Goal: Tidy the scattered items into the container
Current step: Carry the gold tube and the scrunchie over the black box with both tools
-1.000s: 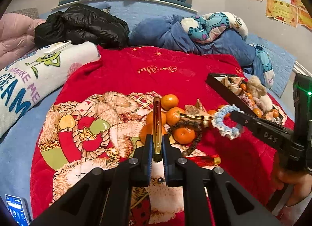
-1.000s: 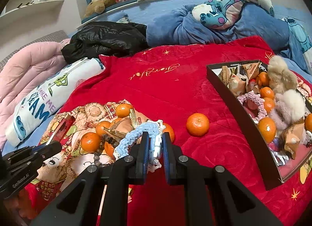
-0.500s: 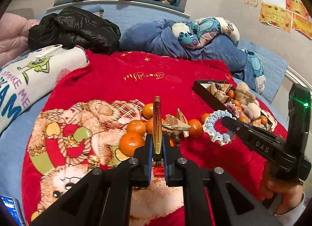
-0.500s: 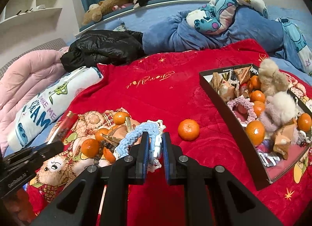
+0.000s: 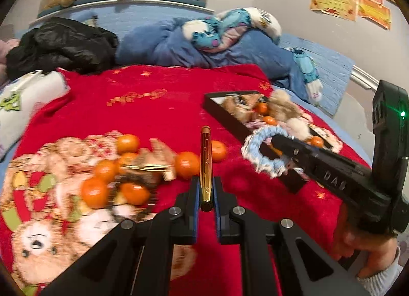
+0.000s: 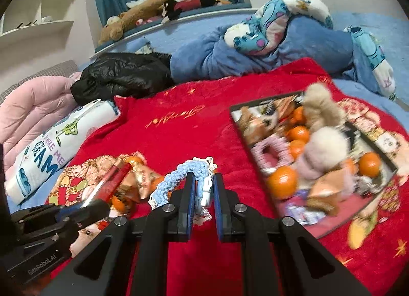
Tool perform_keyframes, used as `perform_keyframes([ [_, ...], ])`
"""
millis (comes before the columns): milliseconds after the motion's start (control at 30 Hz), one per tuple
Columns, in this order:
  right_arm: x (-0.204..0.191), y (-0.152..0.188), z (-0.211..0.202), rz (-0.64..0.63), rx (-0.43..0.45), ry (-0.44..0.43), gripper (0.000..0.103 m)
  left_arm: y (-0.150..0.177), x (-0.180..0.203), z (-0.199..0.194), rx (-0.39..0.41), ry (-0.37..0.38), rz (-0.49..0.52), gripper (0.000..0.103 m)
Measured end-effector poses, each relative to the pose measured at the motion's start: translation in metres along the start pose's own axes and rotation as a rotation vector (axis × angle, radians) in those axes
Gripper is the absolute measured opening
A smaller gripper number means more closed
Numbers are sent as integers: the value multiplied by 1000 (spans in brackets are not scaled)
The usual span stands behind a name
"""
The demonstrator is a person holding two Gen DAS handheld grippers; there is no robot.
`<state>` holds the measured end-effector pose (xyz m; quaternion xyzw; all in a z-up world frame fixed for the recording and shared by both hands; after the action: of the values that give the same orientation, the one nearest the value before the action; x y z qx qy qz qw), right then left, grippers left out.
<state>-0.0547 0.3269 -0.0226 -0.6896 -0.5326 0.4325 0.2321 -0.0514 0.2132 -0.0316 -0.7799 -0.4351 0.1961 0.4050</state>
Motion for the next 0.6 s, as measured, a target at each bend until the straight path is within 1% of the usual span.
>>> perform_keyframes([
  [33,15,-5,-7,18,18,8,13,-1,9,3,-4,8,19,10],
  [100,32,-8,-15,31,29,21,13,-4,25,7,-1,25,43,10],
  [167,52,-14,-27,16,64,65,13,-7,44,13,-1,57,61,10],
  [300,83,-19,-44,42,90,116,14,-11,78,27,-8,88,97,10],
  [400,105,-21,-52,75,101,146,14,-16,105,36,0,128,117,10],
  [600,142,-28,-68,128,144,181,14,-24,140,44,11,180,139,10],
])
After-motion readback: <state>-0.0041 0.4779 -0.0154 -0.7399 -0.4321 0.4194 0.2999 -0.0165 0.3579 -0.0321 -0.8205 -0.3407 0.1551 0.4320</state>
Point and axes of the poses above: each gripper's, at about its wrist camera, not at the fingertips, and z roughly the way its jaws point, x to its right, y to its underside, the point moved 8 cm from there along z, roughly the way its jaws point, and after that the axes turned 11 degrees about z, right-handed, at the moved point
